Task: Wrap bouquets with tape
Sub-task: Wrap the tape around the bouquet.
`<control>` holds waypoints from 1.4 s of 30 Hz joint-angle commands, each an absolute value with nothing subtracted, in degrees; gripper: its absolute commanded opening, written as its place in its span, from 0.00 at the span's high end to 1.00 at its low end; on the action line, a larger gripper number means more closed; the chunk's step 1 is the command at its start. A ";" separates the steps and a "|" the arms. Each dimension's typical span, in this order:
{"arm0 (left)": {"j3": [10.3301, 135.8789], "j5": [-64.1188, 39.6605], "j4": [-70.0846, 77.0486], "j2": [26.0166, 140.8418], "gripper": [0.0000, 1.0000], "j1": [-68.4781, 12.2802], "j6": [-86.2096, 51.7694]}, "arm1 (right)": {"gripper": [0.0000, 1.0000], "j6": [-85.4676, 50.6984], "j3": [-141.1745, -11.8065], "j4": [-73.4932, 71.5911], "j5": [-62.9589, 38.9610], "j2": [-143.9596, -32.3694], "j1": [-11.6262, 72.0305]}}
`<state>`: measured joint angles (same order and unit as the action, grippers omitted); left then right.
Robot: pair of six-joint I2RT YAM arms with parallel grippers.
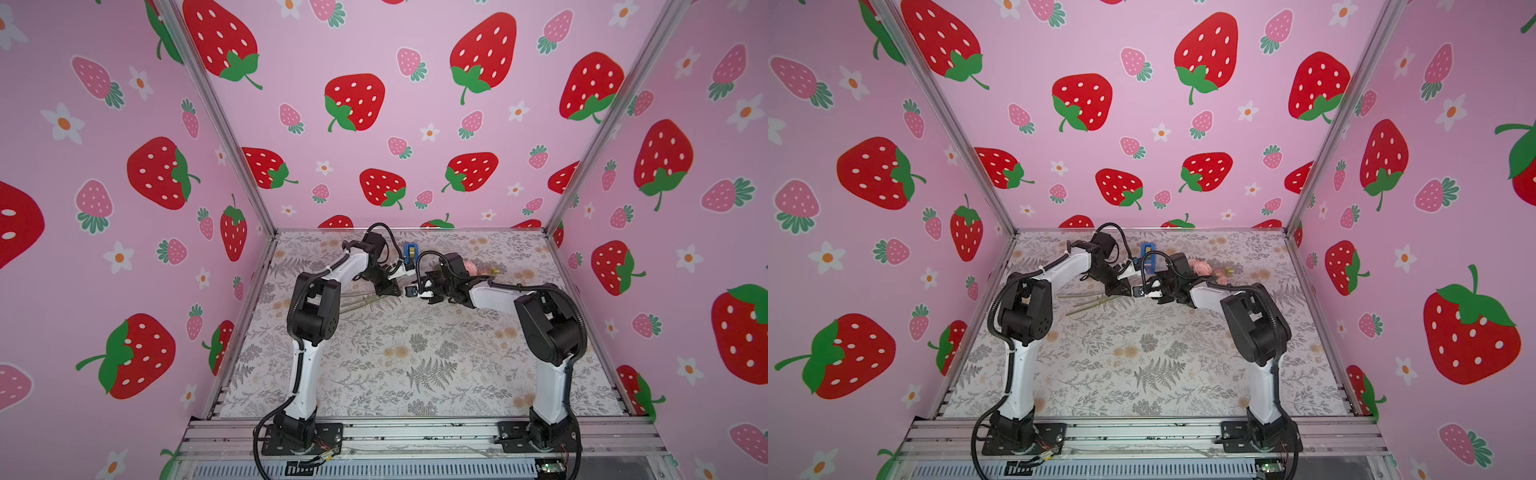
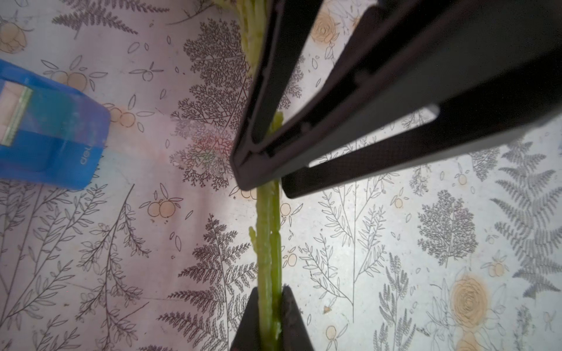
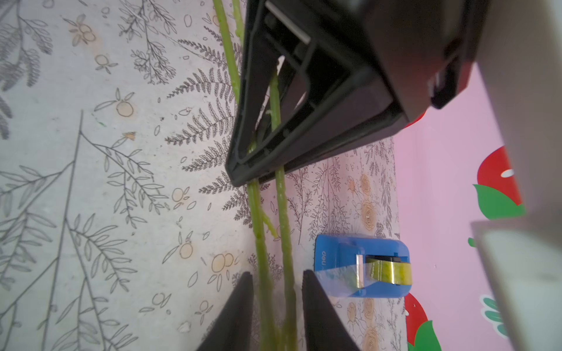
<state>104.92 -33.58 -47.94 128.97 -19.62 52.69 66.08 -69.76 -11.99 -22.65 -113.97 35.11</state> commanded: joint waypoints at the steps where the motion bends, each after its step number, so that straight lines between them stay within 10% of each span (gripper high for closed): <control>1: 107.19 -37.88 -50.32 126.65 1.00 -19.91 54.32 | 0.69 66.18 -68.65 -15.81 -20.18 -114.87 35.23; 18: 106.42 -41.13 -52.10 125.12 1.00 -19.87 54.51 | 0.69 68.22 -69.01 -18.25 -16.86 -116.28 35.48; 29: 105.54 -40.43 -52.11 124.98 1.00 -19.86 53.23 | 1.00 72.42 -67.76 -19.27 -14.52 -114.57 37.05; 42: 105.19 -36.54 -49.73 125.76 0.75 -19.91 50.85 | 1.00 75.50 -62.21 -24.62 -13.38 -110.93 39.24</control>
